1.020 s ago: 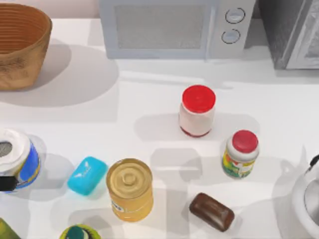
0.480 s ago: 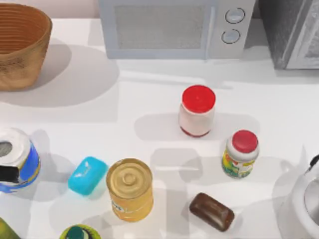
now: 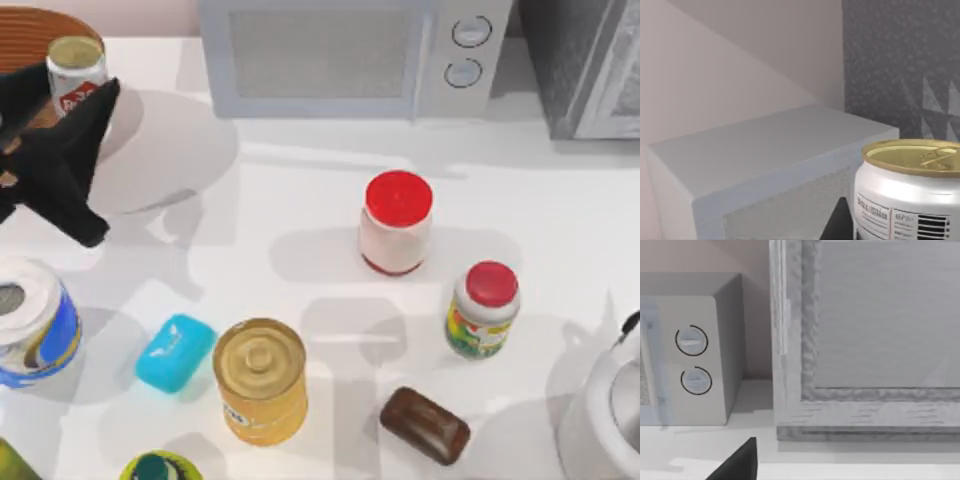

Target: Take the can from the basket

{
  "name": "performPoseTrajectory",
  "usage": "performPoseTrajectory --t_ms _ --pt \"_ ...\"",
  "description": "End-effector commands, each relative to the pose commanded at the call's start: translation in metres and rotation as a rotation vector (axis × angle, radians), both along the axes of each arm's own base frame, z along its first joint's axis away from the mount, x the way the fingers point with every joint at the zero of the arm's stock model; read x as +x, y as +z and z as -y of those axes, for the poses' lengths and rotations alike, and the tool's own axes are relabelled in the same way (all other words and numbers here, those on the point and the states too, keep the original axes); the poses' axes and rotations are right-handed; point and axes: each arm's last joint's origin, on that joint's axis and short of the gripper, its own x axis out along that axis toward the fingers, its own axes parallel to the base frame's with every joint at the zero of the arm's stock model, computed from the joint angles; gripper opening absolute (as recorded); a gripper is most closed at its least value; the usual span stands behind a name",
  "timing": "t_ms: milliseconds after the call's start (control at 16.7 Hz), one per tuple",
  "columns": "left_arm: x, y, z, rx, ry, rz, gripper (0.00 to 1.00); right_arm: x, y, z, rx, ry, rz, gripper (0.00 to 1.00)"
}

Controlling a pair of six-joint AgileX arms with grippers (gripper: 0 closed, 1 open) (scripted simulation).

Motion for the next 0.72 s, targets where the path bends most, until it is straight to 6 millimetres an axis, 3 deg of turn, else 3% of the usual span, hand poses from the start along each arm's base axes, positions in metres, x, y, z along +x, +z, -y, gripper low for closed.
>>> performPoseTrajectory --t_ms 180,300,480,720 --pt "0.059 -0.009 0.025 0.021 -0.235 -0.010 0.00 0.000 0.000 0.000 0.000 0.000 0.000 1.00" --pt "0.098 -0.034 0.045 0.034 -0.388 -0.027 0.00 0.000 0.000 0.000 0.000 0.000 0.000 1.00" --pt "0.142 -0.090 0.072 0.048 -0.597 -0.061 0.00 0.000 0.000 0.000 0.000 0.000 0.000 1.00" --pt "0.169 -0.174 0.094 0.055 -0.808 -0.099 0.00 0.000 0.000 0.000 0.000 0.000 0.000 1.00"
